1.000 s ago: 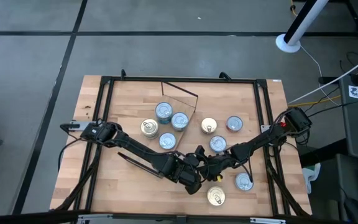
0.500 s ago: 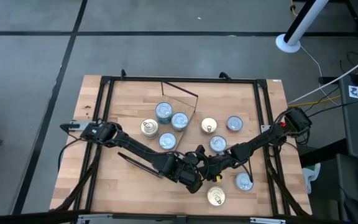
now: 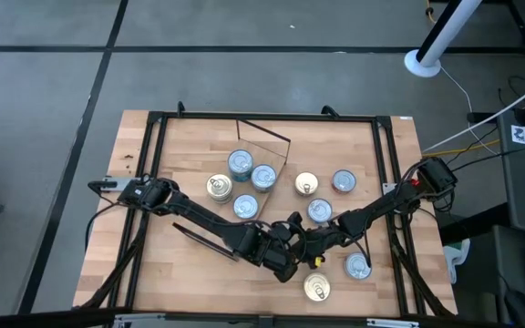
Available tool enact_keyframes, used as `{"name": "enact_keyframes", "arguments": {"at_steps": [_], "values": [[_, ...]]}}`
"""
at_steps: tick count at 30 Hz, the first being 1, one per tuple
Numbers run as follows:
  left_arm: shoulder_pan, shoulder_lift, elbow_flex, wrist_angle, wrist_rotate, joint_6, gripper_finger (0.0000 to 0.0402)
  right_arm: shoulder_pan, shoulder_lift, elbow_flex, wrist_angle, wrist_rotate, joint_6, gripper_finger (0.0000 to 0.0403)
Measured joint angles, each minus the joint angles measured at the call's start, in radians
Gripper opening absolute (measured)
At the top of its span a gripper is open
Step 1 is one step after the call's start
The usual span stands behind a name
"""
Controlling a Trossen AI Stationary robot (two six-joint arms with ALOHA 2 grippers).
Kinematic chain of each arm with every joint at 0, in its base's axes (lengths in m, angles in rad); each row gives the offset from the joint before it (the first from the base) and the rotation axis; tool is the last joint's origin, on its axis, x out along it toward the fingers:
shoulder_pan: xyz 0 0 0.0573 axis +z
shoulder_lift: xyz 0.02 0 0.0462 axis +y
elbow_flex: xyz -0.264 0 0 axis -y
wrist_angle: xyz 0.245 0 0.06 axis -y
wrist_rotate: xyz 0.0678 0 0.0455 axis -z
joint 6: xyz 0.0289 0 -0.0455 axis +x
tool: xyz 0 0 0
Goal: Stack canned seafood by type on shelf
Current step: Stack the blue tuna can on top of the blue tuna can on the shelf
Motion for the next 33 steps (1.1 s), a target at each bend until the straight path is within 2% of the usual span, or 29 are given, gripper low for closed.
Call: {"name": "enact_keyframes", "arguments": {"at_steps": [7,33], "values": [[0.001,0.000,0.000,0.000,0.000,0.000,0.0000,0.000,0.000,0.000,0.001,0.006,0.049,0.0241],[0.009,0.000,0.000,-0.008,0.001,-0.011,0.0000,0.000,0.000,0.000,-0.034,0.027,0.050,0.0241]]}}
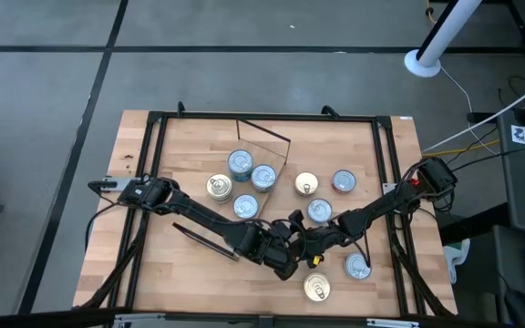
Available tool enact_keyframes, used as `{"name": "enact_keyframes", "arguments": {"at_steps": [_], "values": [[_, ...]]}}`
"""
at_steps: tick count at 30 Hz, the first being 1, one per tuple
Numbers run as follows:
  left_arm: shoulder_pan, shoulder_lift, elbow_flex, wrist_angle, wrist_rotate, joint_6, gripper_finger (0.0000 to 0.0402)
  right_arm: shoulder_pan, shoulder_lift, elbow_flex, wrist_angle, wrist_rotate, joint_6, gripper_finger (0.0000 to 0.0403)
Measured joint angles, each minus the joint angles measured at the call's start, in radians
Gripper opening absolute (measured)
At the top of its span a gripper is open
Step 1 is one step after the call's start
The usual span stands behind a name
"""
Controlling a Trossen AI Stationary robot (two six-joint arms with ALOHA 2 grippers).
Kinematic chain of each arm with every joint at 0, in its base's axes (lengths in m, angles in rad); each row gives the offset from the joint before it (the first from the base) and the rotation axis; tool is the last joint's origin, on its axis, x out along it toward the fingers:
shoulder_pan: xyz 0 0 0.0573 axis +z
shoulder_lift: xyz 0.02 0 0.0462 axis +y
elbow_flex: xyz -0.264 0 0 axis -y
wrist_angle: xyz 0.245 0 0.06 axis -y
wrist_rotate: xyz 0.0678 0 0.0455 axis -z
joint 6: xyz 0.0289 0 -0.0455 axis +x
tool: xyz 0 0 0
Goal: Stack canned seafood by type on shelf
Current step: Stack the blue tuna can on top of the blue tuna can on the shelf
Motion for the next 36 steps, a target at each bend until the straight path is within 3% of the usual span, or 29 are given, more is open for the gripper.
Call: {"name": "enact_keyframes", "arguments": {"at_steps": [5,23,36], "values": [[0.000,0.000,0.000,0.000,0.000,0.012,0.0000,0.000,0.000,0.000,0.005,0.045,-0.028,0.0241],[0.000,0.000,0.000,0.002,0.000,0.043,0.0000,0.000,0.000,0.000,0.010,0.034,-0.151,0.0241],[-0.002,-0.006,0.030,0.003,0.000,0.080,0.0000,0.000,0.000,0.000,0.006,-0.039,-0.159,0.0241]]}}
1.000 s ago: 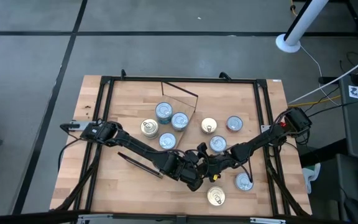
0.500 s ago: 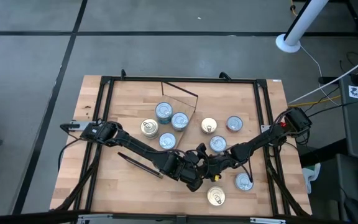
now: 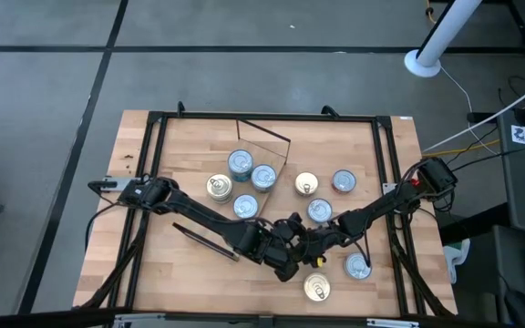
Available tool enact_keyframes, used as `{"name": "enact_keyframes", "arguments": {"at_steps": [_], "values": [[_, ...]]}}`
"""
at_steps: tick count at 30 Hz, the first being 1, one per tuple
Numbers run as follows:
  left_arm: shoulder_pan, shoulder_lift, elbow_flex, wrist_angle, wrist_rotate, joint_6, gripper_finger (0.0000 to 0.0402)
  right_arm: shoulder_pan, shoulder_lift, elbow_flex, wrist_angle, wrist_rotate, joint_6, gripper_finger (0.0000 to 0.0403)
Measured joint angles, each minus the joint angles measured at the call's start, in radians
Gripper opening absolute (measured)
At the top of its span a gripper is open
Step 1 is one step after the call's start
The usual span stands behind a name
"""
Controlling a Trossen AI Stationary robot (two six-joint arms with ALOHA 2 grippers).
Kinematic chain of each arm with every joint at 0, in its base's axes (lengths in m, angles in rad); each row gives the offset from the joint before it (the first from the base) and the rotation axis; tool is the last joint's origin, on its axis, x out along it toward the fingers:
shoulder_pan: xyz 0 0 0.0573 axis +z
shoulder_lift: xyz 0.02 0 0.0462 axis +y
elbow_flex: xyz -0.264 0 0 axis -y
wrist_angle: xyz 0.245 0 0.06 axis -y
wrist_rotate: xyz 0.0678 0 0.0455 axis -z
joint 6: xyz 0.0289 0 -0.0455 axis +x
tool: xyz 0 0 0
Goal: Stack canned seafood by type on shelf
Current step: Stack the blue tuna can on top of the blue tuna can on the shelf
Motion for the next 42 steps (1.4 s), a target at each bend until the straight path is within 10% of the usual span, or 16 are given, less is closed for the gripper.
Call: {"name": "enact_keyframes", "arguments": {"at_steps": [9,17,29,42], "values": [[0.001,0.000,0.007,-0.003,0.012,0.056,0.0000,0.000,0.000,0.000,-0.004,-0.006,0.000,0.0241],[-0.019,0.000,0.003,-0.007,0.228,0.158,0.0017,0.000,0.000,0.000,-0.005,-0.005,0.000,0.0241],[-0.044,0.004,0.002,-0.142,0.160,0.443,0.0170,0.000,0.000,0.000,-0.008,-0.005,0.000,0.0241],[-0.065,0.071,0.001,-0.159,0.089,0.673,0.0154,0.000,0.000,0.001,-0.024,-0.003,0.000,0.0241]]}}
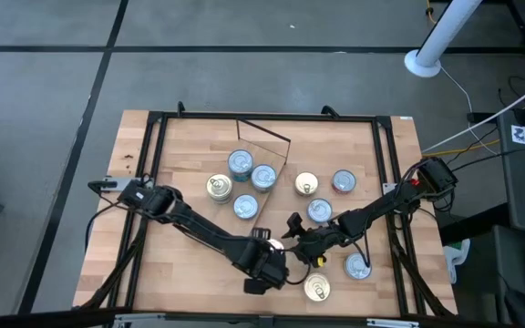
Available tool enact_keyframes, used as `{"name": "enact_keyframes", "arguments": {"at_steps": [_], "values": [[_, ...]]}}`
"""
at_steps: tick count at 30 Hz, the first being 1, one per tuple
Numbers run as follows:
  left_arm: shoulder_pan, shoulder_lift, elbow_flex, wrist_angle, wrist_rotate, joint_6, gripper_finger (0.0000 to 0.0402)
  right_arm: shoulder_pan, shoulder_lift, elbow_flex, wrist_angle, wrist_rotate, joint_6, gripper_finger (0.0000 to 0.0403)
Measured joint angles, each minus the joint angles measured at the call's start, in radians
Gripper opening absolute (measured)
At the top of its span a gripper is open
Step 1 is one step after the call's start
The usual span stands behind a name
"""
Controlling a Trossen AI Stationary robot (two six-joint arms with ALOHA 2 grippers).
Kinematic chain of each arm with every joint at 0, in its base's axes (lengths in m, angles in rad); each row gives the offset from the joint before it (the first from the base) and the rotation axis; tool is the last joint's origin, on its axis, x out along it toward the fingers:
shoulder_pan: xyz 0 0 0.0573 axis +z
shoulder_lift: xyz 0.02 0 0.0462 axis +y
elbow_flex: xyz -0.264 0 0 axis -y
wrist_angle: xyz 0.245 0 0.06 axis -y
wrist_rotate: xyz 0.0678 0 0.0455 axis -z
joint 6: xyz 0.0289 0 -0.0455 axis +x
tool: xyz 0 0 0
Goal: Stack canned seafood by type on shelf
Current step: Stack the blue tuna can on top of the blue tuna can on the shelf
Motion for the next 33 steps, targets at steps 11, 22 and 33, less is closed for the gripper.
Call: {"name": "enact_keyframes", "arguments": {"at_steps": [11,22,33], "values": [[-0.016,0.023,0.000,-0.001,-0.016,0.067,0.0134,0.000,0.000,0.000,0.000,0.001,0.000,0.0241],[-0.019,0.023,0.000,0.000,-0.060,0.043,0.0040,0.000,0.000,0.000,0.000,0.000,0.000,0.0241],[-0.011,0.023,0.000,0.018,-0.058,-0.031,0.0002,0.000,0.000,0.000,0.001,0.000,0.000,0.0241]]}}
